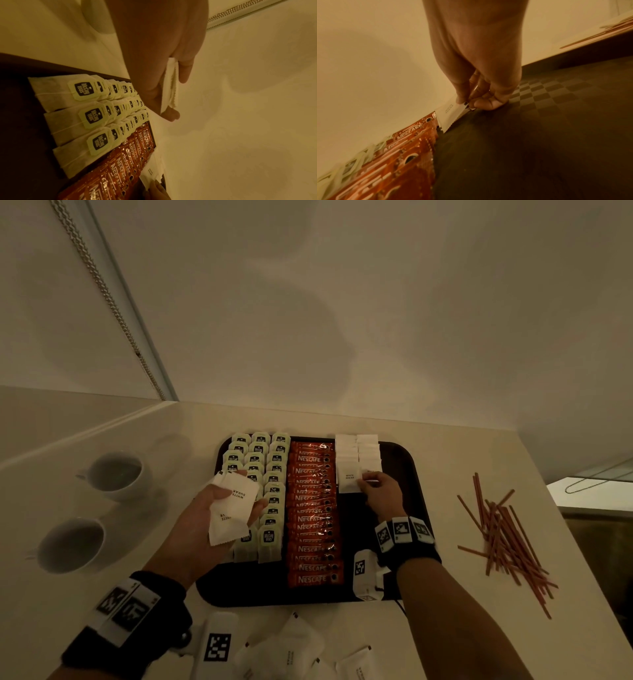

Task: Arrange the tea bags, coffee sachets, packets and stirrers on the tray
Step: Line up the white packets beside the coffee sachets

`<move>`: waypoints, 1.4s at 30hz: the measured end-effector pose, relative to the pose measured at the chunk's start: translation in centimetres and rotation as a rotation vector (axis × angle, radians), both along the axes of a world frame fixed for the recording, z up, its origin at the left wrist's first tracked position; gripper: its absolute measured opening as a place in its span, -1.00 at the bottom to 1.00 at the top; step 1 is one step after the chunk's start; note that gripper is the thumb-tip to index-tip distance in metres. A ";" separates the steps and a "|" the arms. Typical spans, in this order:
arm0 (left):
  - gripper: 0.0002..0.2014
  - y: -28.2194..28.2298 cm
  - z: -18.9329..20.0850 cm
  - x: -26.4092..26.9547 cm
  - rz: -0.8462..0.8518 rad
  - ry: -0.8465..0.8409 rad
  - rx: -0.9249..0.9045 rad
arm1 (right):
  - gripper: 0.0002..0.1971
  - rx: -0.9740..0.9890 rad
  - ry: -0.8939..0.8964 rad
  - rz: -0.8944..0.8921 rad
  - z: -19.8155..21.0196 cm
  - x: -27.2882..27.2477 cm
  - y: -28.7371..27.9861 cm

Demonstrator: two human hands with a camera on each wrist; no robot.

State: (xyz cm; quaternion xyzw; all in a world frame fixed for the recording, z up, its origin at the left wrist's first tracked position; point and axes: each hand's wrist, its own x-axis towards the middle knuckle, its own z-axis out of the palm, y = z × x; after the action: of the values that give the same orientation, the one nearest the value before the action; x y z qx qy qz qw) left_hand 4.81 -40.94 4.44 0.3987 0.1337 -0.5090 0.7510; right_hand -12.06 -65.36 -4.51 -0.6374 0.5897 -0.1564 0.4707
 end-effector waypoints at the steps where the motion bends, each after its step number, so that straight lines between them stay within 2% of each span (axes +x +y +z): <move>1: -0.66 -0.2 0.2 -0.1 -0.024 0.042 -0.021 | -0.80 -0.003 0.008 0.003 0.1 0.2 0.0; 2: -0.62 -0.3 0.3 -0.2 -0.073 0.034 -0.048 | -0.78 -0.012 0.022 0.009 0.2 0.3 0.1; 4: -0.66 -0.3 0.1 -0.1 -0.136 -0.048 0.018 | -0.75 -0.041 0.061 0.020 0.2 0.5 0.2; 13: -0.75 -0.8 0.2 -0.7 -0.133 -0.103 0.054 | -0.78 -0.152 0.130 -0.017 -0.1 0.9 0.7; 19: -0.76 -1.2 0.0 -0.7 -0.120 -0.200 0.106 | -0.80 -0.220 0.089 0.002 1.3 1.2 1.4; 21: -0.73 -1.6 -0.1 -0.7 -0.118 -0.212 0.143 | -0.85 -0.227 -0.022 0.103 3.4 2.0 2.6; 24: -0.79 -2.5 0.0 -1.0 -0.188 -0.283 0.205 | -0.88 -0.024 -0.244 0.437 7.3 3.3 5.7; 26: -0.75 -3.2 0.1 -1.5 -0.242 -0.334 0.238 | -0.80 0.090 -0.318 0.619 8.7 3.8 7.3; 28: -0.73 -3.8 0.2 -1.8 -0.257 -0.331 0.240 | -0.70 0.042 -0.312 0.675 9.2 4.1 8.1; 32: -0.82 -4.2 0.6 -1.9 -0.243 -0.224 0.162 | -0.67 -0.051 -0.251 0.593 9.7 4.0 8.4; 37: -0.74 -4.2 1.3 -2.0 -0.213 -0.130 0.053 | -0.72 0.044 -0.383 0.477 10.3 2.9 8.1; 42: -0.81 -4.7 1.7 -2.3 -0.277 -0.334 0.101 | -0.95 0.299 -0.568 0.306 10.6 2.4 8.4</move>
State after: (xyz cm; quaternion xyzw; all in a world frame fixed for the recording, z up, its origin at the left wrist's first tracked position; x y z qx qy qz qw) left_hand 2.54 -45.61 6.14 0.5292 -0.0235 -0.5268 0.6647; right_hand -9.62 -56.95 6.13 -0.5736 0.3492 -0.1671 0.7218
